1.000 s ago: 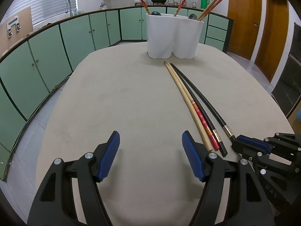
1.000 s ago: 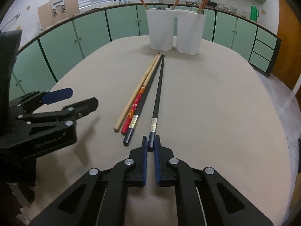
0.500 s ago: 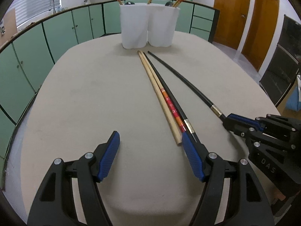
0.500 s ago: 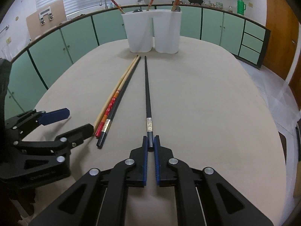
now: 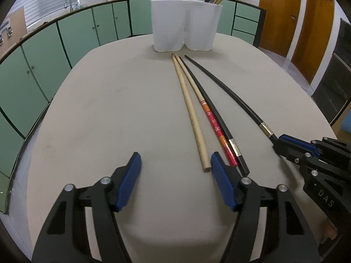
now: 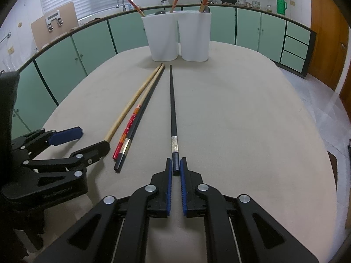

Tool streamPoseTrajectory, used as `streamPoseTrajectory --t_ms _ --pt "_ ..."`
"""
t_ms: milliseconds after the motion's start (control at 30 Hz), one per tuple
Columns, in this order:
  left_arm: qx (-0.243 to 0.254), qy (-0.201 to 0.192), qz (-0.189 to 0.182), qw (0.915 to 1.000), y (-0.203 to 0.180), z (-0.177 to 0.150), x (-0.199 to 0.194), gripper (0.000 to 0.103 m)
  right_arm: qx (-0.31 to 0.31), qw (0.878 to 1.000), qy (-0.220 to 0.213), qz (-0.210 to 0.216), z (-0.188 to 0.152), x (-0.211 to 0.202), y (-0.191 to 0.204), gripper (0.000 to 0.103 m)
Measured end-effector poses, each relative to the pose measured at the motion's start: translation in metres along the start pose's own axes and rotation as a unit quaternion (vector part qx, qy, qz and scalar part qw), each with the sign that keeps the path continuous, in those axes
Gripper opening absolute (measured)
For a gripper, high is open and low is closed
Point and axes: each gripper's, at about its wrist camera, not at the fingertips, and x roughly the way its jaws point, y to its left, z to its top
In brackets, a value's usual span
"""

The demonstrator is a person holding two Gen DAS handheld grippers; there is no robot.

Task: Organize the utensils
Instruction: 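Grasp a plain wooden chopstick with the left tool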

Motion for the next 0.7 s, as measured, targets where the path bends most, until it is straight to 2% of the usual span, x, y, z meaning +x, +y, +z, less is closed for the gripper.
streamPoseTrajectory --t_ms 100,233,267,567,700 --pt "0.005 -0.002 -0.004 1.0000 -0.002 0.000 -0.001 0.048 -0.002 1.000 0.001 0.000 -0.001 0.000 0.001 0.009" --pt "0.010 -0.005 -0.023 0.9997 -0.008 0.000 -0.002 0.014 -0.002 1.000 0.001 0.001 -0.001 0.001 0.000 0.009" --pt "0.009 -0.004 -0.028 0.9996 -0.009 0.000 -0.002 0.009 -0.002 1.000 0.002 0.001 -0.001 0.000 0.001 0.008" --pt "0.000 -0.008 -0.028 0.9996 -0.011 0.001 -0.002 0.007 -0.003 1.000 0.000 -0.001 0.000 0.000 0.001 0.006" --pt "0.002 -0.023 -0.025 0.9994 -0.010 0.002 -0.013 0.007 -0.002 1.000 -0.010 0.003 0.001 -0.006 0.001 0.006"
